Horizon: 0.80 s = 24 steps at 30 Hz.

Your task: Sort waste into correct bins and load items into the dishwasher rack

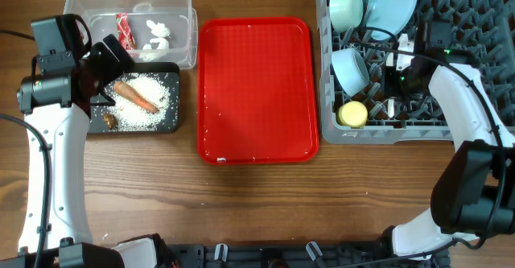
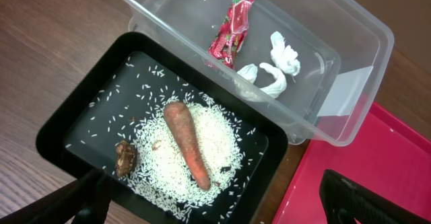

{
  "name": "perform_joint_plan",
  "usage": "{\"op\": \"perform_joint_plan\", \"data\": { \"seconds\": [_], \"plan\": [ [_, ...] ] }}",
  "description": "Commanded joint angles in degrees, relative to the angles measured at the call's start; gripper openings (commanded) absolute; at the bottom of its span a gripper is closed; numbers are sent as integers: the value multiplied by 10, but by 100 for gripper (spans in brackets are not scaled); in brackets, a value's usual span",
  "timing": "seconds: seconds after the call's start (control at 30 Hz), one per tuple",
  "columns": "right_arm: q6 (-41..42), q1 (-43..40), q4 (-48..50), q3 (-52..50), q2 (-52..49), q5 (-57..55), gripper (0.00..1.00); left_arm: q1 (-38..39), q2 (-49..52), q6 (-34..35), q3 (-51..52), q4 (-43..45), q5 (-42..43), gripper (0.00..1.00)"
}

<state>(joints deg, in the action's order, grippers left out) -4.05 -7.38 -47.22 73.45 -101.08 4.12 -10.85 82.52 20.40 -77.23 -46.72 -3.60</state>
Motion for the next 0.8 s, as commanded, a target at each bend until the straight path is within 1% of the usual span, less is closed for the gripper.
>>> {"op": "perform_joint_plan", "data": {
  "seconds": [0.0,0.03,0.07,0.1,0.13,0.17,0.2,0.3,0.33,0.4,0.43,0.47,0.5,0.57,0.63,0.73,0.77],
  "plan": [
    [-20,2,-1,7,2,21,20,-3,1,-7,-4,1,-6,100],
    [-21,2,-17,24,9,39,33,-3,1,-7,-4,1,-6,100],
    [-20,2,-27,37,16,47,43,-3,1,-7,-4,1,-6,100],
    [-20,2,-47,67,34,59,59,-3,1,-7,-4,1,-5,100],
    [-19,2,-63,92,51,63,65,-3,1,-7,-4,1,-6,100],
    [-19,2,-80,119,67,64,66,-3,1,-7,-4,1,-6,100],
    [-19,2,-123,175,109,65,67,-3,1,-7,-4,1,-6,100],
    [-19,2,-172,229,187,100,68,-3,1,-7,-4,1,-6,100],
    [-6,2,-179,230,223,112,100,-3,1,-7,-4,1,-6,100],
    [29,2,-203,229,268,114,100,-3,1,-7,-4,1,-6,100],
    [94,2,-212,229,293,119,100,-3,1,-7,-4,1,-6,100],
    [137,2,-212,229,311,119,100,-3,1,-7,-4,1,-6,100],
    [159,2,-212,229,321,118,100,-3,1,-7,-4,1,-6,100],
    [161,2,-224,229,327,118,100,-3,1,-7,-4,1,-6,100],
    [156,2,-253,229,327,92,100,-3,1,-7,-4,1,-6,100],
    [155,2,-227,226,326,90,100,-3,1,-7,-4,1,-6,100],
    [129,3,-190,209,336,90,100,-3,1,-7,-4,1,-6,100]
  ]
}}
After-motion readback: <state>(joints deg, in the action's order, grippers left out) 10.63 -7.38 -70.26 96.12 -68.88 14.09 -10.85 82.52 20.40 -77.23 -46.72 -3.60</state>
